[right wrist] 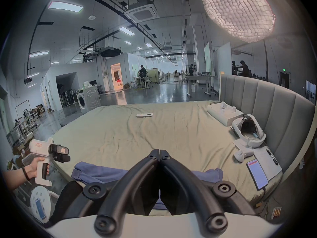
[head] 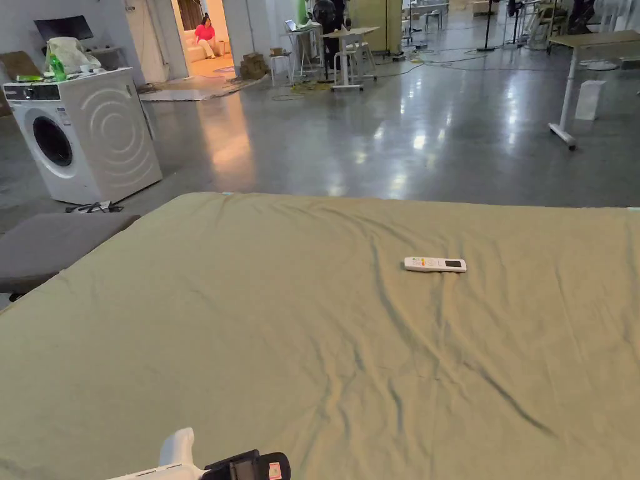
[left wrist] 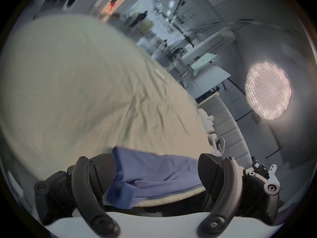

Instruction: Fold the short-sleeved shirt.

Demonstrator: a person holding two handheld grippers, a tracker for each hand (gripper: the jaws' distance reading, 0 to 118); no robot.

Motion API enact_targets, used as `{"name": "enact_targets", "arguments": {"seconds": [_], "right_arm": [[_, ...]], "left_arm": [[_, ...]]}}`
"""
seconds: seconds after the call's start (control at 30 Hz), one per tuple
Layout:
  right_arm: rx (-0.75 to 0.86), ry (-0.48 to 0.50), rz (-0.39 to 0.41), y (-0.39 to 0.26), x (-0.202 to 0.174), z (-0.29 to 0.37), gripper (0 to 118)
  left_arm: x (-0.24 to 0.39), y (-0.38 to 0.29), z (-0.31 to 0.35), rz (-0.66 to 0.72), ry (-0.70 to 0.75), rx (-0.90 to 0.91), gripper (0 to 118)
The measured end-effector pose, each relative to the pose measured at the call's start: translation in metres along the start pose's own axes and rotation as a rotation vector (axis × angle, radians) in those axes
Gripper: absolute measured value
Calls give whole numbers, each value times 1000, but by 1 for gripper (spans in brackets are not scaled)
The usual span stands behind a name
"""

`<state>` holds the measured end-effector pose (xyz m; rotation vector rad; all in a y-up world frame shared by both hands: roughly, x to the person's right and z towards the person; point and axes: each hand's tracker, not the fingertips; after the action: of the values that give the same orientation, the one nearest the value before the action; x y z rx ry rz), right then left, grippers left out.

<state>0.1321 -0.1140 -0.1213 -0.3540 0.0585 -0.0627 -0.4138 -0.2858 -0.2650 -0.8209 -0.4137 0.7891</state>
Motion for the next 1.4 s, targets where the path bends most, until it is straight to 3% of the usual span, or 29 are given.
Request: {"name": "enact_targets", "arguments": {"seconds": [0.27, 0.37, 0.4, 0.43, 0.5, 0.57, 0.67, 0.8, 0.87, 0.97, 1.13, 1.23, 1.3, 1.4], "right_arm": [[-83, 14, -29, -7, -5, -13, 0], [-99, 12, -8, -8, -11, -12, 0], [-101, 12, 1, -8, -12, -12, 0], [-107, 15, 7, -9, -13, -10, 0], [-117, 19, 20, -10, -14, -10, 0], [-126, 12, 26, -12, -15, -8, 0], [-145, 6, 25, -13, -15, -8, 0], [-153, -6, 32, -13, -14, -6, 0], [-155, -8, 31, -12, -12, -6, 0], [-157, -9, 32, -13, -11, -7, 0], [-170, 5, 7, -20, -4, -12, 0], [-166, 8, -25, -23, -2, -14, 0], [-147, 13, -45, -22, -1, -14, 0], [-136, 31, -69, -21, 0, -12, 0]], "left_arm": [[-70, -12, -49, 239, -150, -131, 102], [-66, -9, -58, 300, -205, -132, 101], [-33, -23, -63, 316, -211, -169, 99], [-28, -24, -67, 313, -218, -202, 94], [-18, -28, -71, 243, -145, -227, 70], [-26, -17, -74, 279, -111, -254, 31], [-30, -19, -73, 297, -132, -219, 18], [-24, -7, -59, 272, -89, -150, 14], [-26, 1, -48, 331, -82, -105, 14], [-18, 20, -19, 235, -35, -84, 14], [-26, 61, 26, 111, 168, -35, 14], [-7, 69, 33, 99, 175, -25, 14], [29, 58, 18, -33, 144, -36, 14], [63, 31, -27, -42, 43, -83, 14]]}}
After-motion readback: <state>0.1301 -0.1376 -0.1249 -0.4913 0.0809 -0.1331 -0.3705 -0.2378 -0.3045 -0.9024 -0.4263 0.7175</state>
